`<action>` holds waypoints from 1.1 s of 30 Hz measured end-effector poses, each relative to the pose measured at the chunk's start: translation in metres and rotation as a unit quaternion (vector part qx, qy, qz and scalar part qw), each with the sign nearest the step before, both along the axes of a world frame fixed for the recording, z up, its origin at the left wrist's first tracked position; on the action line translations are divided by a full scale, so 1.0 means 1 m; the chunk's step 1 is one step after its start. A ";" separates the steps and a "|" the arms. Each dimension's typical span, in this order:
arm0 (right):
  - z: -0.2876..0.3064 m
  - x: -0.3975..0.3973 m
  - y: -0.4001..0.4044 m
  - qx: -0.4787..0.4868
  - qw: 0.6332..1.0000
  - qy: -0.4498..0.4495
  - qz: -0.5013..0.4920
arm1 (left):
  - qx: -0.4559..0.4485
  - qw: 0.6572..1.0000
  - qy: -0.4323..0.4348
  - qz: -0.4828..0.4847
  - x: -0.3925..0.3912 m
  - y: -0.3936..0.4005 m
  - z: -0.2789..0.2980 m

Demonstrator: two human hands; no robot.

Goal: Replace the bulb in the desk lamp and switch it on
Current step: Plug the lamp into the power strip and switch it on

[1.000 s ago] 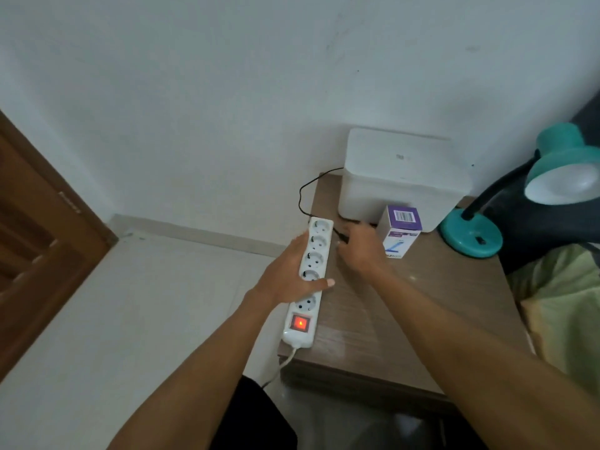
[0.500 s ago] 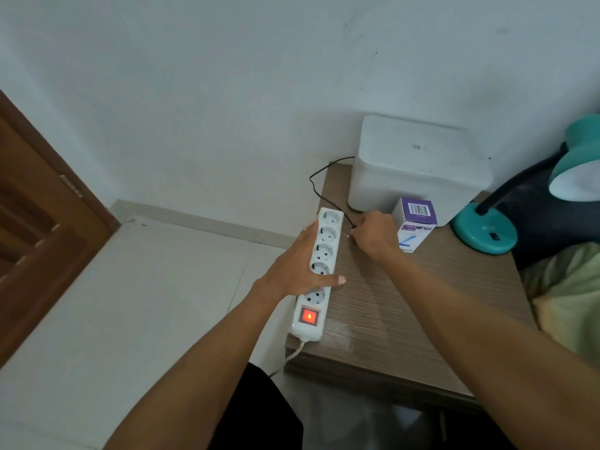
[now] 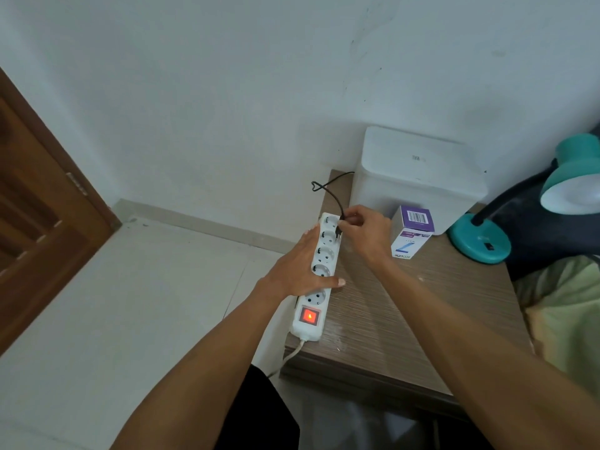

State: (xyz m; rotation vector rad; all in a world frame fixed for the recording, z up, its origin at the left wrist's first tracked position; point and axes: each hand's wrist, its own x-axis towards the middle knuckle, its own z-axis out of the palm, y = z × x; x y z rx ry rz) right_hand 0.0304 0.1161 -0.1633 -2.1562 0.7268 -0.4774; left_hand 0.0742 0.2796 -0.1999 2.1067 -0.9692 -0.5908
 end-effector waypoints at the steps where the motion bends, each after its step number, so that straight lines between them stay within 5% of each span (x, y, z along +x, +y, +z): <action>1: -0.001 0.000 0.002 0.003 1.000 -0.004 0.007 | -0.002 1.000 -0.001 0.000 0.001 0.000 -0.001; 33: -0.018 0.001 0.016 -0.073 0.996 0.023 0.040 | -0.015 1.000 0.019 -0.006 0.012 -0.004 -0.029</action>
